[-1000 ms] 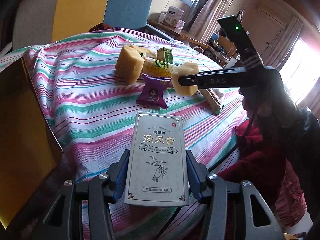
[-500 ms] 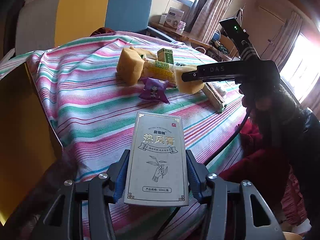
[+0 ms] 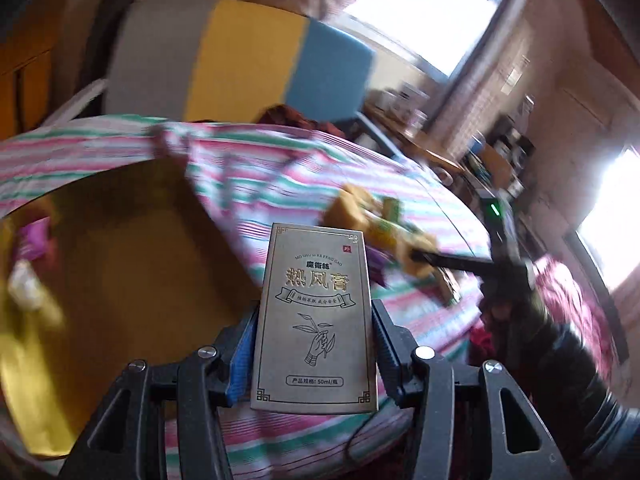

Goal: Organize objects
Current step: 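Carry the white box into the gold tray and open the left tool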

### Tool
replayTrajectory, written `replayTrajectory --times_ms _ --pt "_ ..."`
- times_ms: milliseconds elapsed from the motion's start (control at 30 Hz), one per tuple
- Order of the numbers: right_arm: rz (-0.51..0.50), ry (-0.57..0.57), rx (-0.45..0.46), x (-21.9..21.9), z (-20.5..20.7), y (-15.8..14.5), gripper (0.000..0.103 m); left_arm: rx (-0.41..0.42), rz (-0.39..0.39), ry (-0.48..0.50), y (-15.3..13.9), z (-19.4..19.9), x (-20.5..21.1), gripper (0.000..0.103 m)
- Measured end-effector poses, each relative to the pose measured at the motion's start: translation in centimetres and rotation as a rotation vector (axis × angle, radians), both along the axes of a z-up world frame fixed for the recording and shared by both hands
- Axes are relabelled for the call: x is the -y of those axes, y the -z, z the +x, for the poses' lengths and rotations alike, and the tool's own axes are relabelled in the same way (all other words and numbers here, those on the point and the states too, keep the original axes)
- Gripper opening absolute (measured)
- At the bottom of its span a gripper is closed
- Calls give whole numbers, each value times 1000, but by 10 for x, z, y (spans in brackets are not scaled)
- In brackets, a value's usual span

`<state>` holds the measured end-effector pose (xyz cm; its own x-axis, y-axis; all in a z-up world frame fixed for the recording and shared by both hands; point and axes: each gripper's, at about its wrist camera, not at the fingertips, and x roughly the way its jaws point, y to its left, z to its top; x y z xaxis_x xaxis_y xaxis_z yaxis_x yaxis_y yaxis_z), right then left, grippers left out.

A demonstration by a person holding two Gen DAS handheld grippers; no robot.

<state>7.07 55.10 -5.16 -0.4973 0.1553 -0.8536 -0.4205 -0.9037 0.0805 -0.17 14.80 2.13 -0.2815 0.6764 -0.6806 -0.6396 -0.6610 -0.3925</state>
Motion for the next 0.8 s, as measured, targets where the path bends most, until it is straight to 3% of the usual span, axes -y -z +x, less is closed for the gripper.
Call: replayTrajectory --times_ms 100,233,433,800 --pt "4 -6 5 1 -1 0 63 66 -41 -147 4 -35 44 53" --pt "7 -21 -8 4 -1 -2 63 185 -116 -317 33 -73 94 53" --pt "4 -23 -21 4 1 -5 63 235 -208 -438 64 -89 121 53" --pt "-1 -30 -31 5 0 -7 64 154 -341 -535 89 -75 120 52"
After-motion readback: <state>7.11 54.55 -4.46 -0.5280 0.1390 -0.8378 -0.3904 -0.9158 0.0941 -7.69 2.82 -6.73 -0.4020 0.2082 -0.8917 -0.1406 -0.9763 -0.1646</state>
